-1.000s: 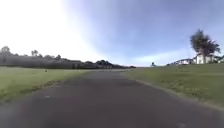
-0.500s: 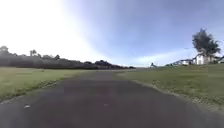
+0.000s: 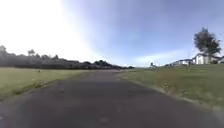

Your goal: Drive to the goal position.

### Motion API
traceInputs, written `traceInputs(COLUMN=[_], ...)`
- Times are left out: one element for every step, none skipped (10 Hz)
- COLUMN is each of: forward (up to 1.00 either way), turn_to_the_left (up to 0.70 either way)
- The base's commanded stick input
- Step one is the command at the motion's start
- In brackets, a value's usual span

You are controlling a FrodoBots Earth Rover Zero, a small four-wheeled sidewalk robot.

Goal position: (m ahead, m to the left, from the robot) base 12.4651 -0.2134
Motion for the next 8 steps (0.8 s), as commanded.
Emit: traceInputs(forward=[1.0,1.0,1.0,1.0,1.0,1.0,1.0,1.0], turn_to_the_left=[0.27,0.27,0.27,0.16,0.0,0.0,0.0,0.0])
